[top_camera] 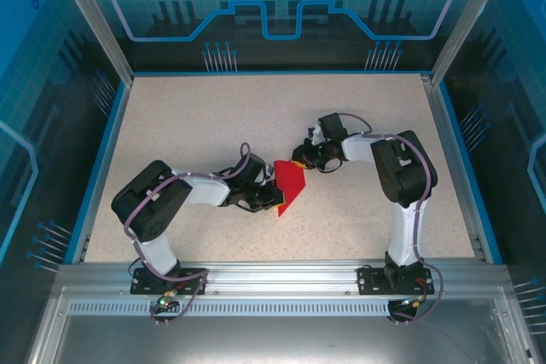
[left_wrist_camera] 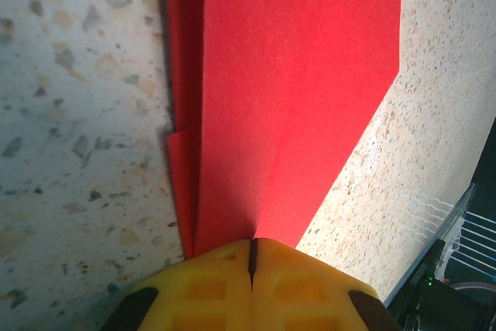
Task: Fold a paper plane with a square sheet of paper (pick it up from the middle)
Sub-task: Fourth fold the wing at the center of the table.
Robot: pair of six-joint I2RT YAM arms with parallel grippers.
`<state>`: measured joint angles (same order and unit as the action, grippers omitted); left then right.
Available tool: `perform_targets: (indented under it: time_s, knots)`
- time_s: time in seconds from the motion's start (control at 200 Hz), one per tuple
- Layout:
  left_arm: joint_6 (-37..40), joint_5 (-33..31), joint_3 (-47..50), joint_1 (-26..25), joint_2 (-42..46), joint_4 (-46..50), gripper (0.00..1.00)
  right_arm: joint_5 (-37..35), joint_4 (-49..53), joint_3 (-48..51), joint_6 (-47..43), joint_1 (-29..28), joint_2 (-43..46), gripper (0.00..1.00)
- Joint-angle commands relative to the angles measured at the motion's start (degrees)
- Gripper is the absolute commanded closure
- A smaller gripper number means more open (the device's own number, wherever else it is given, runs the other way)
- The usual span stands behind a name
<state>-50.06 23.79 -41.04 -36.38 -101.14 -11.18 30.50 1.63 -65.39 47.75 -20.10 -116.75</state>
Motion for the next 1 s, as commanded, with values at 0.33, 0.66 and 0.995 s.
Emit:
perform_targets:
  time_s: [0.33,0.66,0.995]
  knots:
    - [2.1,-4.6,3.7,-0.6,-6.0,12.2,0.95,-3.2,-0.4,-4.1,-1.6,4.4,-4.5,0.84]
    - [1.9,-4.4,3.6,-0.7,-6.5,12.1,0.95,-4.0,2.4,-7.0,-3.4,5.3,-5.1,0.83]
    - [2.1,-4.3,3.2,-0.8,-6.4,12.4,0.95,-4.0,4.6,-5.9,-7.3,4.8,3.7,0.83]
